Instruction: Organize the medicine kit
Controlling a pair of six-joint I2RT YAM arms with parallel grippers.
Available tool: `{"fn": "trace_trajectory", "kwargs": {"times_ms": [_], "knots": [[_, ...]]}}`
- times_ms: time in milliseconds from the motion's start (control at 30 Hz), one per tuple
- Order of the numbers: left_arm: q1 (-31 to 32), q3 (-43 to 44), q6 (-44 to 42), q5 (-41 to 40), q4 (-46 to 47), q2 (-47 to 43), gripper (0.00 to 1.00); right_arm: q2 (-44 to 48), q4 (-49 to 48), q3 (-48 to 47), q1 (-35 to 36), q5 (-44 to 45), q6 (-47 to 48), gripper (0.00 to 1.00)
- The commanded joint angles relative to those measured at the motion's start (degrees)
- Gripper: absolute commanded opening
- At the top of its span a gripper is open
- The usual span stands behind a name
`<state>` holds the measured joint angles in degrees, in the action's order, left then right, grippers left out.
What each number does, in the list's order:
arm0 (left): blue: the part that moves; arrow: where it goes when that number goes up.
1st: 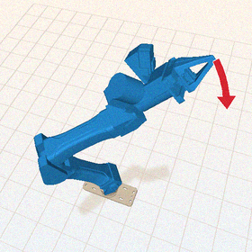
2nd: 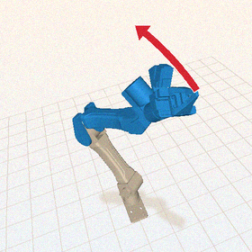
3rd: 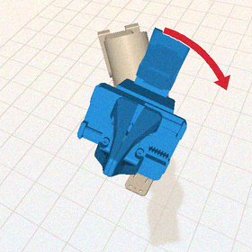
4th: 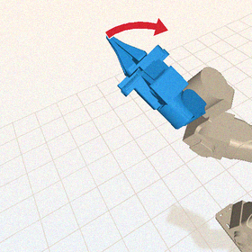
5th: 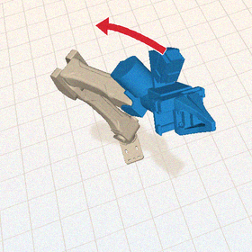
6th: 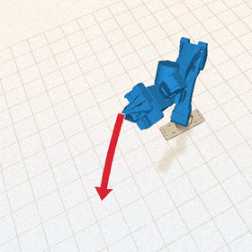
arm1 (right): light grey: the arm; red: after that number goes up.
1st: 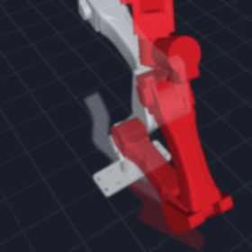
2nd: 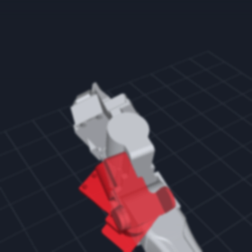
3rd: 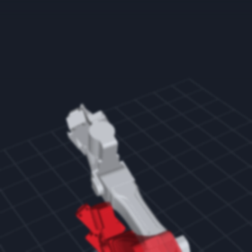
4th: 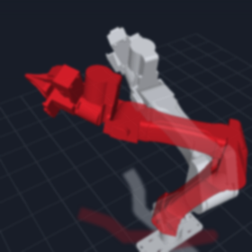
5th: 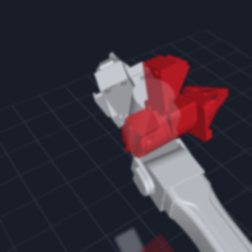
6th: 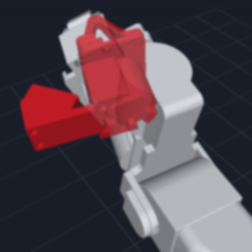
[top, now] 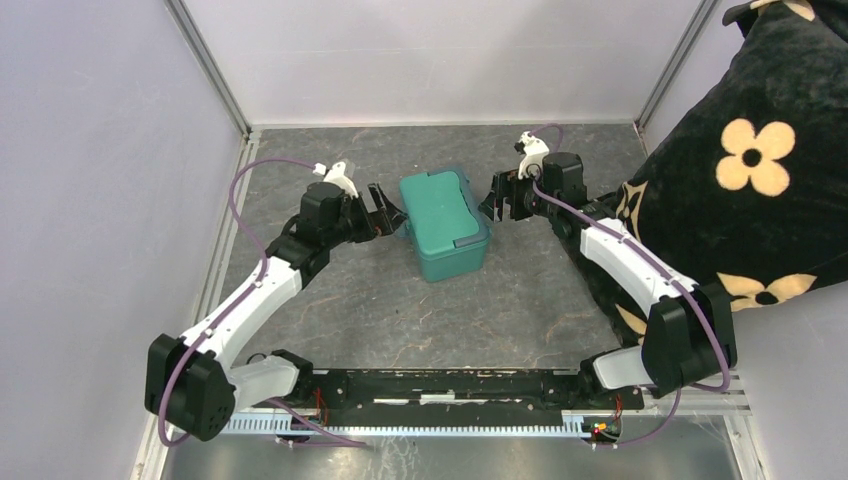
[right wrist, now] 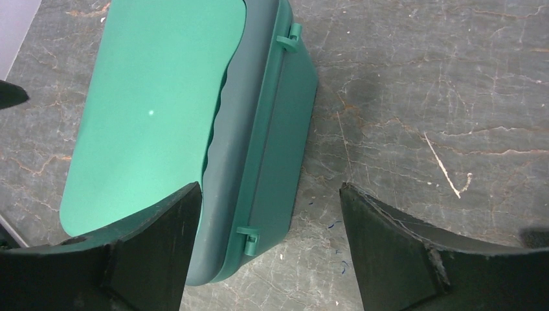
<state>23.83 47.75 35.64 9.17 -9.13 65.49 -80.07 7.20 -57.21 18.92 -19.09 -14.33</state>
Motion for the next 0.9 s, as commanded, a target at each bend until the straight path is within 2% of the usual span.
{"fn": "trace_trajectory", "kwargs": {"times_ms": [0,267,533,867], "knots": [[-0.27,-2.23,4.92,4.09,8.21,2.68,1.00,0.59,-3.84,0.43,0.05,-2.88,-1.65,0.87],[-0.50,-1.82,6.89,0.79,6.67,7.58,1.00,-1.84,-4.96,0.05,0.03,-6.47,-3.12,0.93],[-0.53,-2.38,9.35,1.96,12.01,11.44,1.00,-7.61,-5.01,-2.50,0.65,-7.99,-4.12,0.94],[-0.50,-1.25,11.65,3.09,13.26,13.31,1.00,-9.85,-5.53,-1.26,3.87,-8.09,-5.11,0.72]]}}
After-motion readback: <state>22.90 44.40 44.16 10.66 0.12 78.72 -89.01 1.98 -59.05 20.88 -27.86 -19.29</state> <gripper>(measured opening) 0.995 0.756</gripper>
